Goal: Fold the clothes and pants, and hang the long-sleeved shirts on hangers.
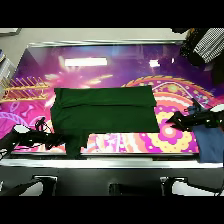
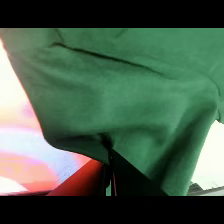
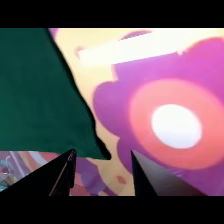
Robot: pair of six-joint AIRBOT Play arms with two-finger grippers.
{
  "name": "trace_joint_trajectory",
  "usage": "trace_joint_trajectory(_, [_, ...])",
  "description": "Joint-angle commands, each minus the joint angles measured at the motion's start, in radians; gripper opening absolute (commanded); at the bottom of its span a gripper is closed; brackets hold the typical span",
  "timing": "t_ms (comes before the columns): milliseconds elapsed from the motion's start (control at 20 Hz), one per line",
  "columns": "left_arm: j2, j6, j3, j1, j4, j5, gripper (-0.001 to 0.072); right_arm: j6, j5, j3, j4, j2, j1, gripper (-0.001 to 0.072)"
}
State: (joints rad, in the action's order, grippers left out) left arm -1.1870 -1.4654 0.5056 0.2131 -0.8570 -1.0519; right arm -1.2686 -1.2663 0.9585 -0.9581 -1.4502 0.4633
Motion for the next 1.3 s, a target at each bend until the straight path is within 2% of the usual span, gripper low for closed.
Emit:
trace_joint_trajectory(0, [0.001, 0.000, 0.004, 0.000, 0.004, -0.005, 0.0016, 0.060, 0.076, -0.087, 0.064, -0.008, 0.000, 0.0382])
trace_joint_trajectory(400, [0.001, 0.000, 0.004, 0.000, 0.004, -0.004, 0.0016, 0.109, 0.113, -0.184, 0.160, -0.008, -0.002, 0.0385])
trace_joint_trajectory(650, [0.001, 0.000, 0.006, 0.000, 0.004, -0.005, 0.0016, 0.099, 0.142, -0.202, 0.161, -0.007, -0.150, 0.0368])
trace_joint_trajectory(700, [0.001, 0.000, 0.013, 0.000, 0.004, -0.008, 0.0016, 0.092, 0.147, -0.202, 0.164, -0.007, -0.167, 0.0293])
trace_joint_trajectory(800, [0.003, 0.009, 0.056, 0.010, -0.016, -0.056, 0.0016, 0.082, 0.135, -0.201, 0.168, -0.003, -0.174, 0.0040])
trace_joint_trajectory(1000, [0.021, 0.011, 0.204, 0.107, -0.097, -0.254, 0.0016, 0.052, 0.047, -0.201, 0.131, 0.086, -0.173, 0.0034])
trace_joint_trajectory(1150, [0.114, -0.006, 0.243, 0.149, -0.101, -0.330, 0.0015, -0.043, -0.051, -0.201, 0.024, 0.209, -0.173, 0.0033])
trace_joint_trajectory(1250, [0.207, -0.059, 0.243, 0.152, -0.161, -0.384, 0.0015, -0.117, -0.154, -0.201, -0.082, 0.311, -0.173, 0.0033])
